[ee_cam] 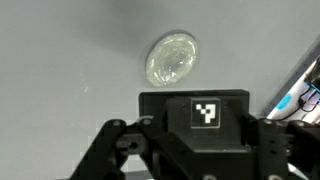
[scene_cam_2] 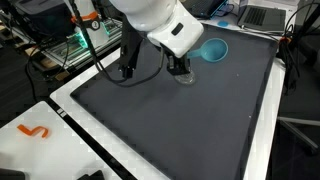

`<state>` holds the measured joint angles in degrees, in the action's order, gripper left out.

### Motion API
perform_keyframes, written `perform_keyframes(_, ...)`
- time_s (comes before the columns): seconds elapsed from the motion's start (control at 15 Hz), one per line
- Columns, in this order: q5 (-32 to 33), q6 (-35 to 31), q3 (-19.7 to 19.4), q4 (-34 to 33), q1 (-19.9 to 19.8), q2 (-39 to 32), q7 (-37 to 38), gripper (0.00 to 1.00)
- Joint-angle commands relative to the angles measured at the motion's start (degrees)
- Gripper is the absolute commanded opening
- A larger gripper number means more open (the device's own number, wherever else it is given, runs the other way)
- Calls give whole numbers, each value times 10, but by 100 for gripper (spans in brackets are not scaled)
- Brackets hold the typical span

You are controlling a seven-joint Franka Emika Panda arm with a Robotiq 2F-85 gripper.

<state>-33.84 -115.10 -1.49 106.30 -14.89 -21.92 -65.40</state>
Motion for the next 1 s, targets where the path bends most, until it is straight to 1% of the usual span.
perform_keyframes(0.0, 30, -49, -2, 55, 17, 38, 1, 31)
perform_keyframes(0.6, 87, -101, 4, 110, 46, 78, 21, 31)
perform_keyframes(0.93, 120, -119, 4, 133, 64, 102, 56, 31)
